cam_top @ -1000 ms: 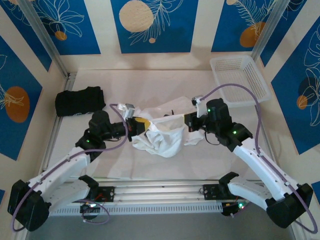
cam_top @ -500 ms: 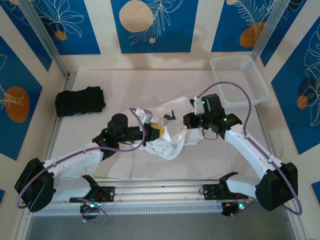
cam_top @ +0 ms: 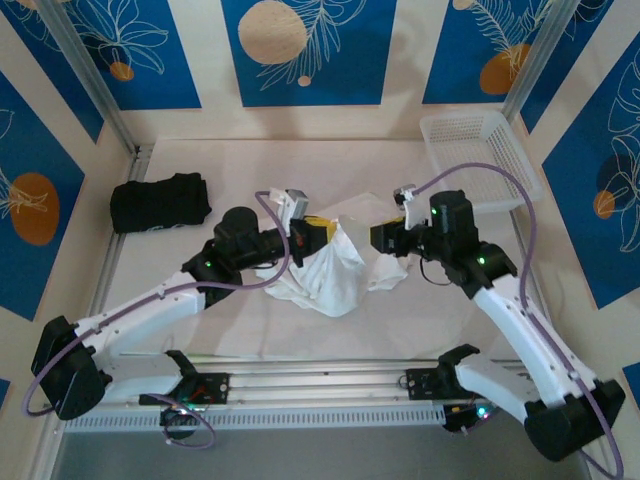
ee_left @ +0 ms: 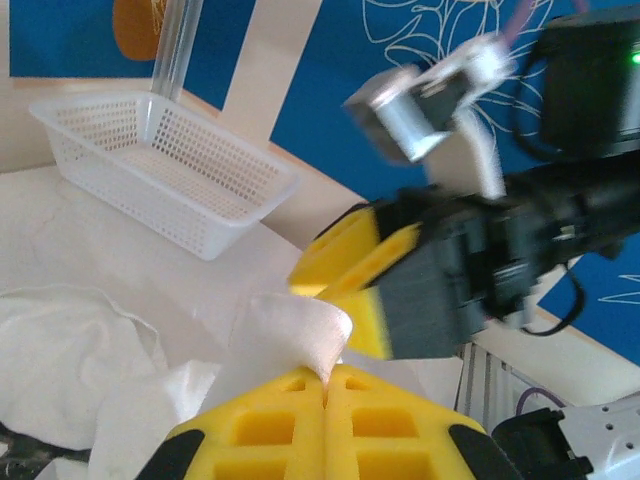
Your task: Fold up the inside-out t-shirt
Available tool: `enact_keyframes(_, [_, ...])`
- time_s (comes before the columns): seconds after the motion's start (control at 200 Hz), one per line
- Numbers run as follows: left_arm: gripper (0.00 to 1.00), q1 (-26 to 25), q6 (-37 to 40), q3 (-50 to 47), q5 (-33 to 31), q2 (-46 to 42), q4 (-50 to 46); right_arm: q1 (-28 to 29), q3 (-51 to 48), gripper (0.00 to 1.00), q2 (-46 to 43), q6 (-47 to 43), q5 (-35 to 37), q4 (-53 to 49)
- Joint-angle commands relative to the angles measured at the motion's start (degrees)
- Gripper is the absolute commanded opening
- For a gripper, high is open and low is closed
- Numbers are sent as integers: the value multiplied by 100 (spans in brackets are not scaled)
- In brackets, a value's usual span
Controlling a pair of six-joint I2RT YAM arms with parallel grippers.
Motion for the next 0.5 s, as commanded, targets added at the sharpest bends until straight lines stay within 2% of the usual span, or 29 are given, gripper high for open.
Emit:
enact_keyframes(0.0, [2, -68, 180, 181, -156, 38, -176, 96, -326, 47, -280, -286, -1027, 573])
enact_keyframes(0.125, [2, -83, 196, 197, -149, 47, -214, 277, -380, 51, -138, -343, -1702, 958])
enact_keyframes(0.29, [2, -97, 212, 199, -116, 21, -239, 601, -210, 56, 357, -505, -1608, 1080])
enact_keyframes(0.495, [2, -94, 233, 197, -167, 4, -301, 703, -172, 45, 559, -528, -1672, 1187])
